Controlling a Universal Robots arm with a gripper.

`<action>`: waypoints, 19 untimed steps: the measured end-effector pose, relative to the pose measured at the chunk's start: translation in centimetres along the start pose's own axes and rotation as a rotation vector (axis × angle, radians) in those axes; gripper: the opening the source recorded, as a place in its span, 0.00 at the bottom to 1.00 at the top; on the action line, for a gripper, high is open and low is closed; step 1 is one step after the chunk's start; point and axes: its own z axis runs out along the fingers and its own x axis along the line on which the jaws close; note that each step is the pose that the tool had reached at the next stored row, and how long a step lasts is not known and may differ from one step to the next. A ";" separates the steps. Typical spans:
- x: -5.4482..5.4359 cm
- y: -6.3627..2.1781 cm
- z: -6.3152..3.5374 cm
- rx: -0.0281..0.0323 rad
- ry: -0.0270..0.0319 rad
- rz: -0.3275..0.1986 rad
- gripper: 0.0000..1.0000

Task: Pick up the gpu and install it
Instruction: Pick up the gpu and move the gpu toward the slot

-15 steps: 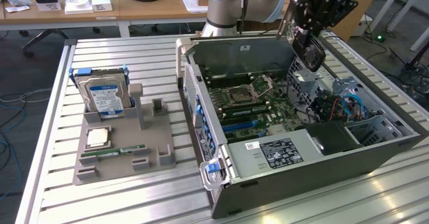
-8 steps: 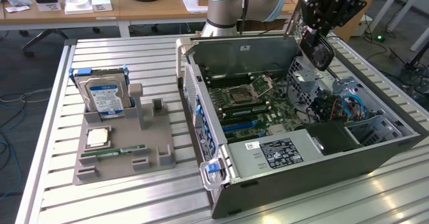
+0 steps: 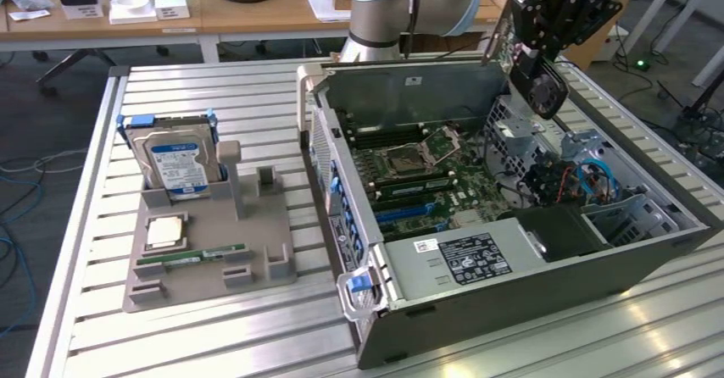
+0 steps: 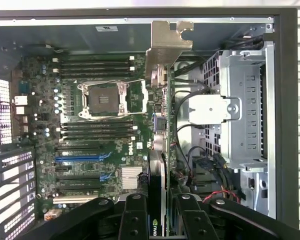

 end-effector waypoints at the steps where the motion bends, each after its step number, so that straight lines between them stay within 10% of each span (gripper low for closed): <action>1: -0.2 0.01 0.02 0.0000 0.0000 0.000 0.26; 19: -1.3 0.02 0.96 0.0002 0.0000 0.000 0.26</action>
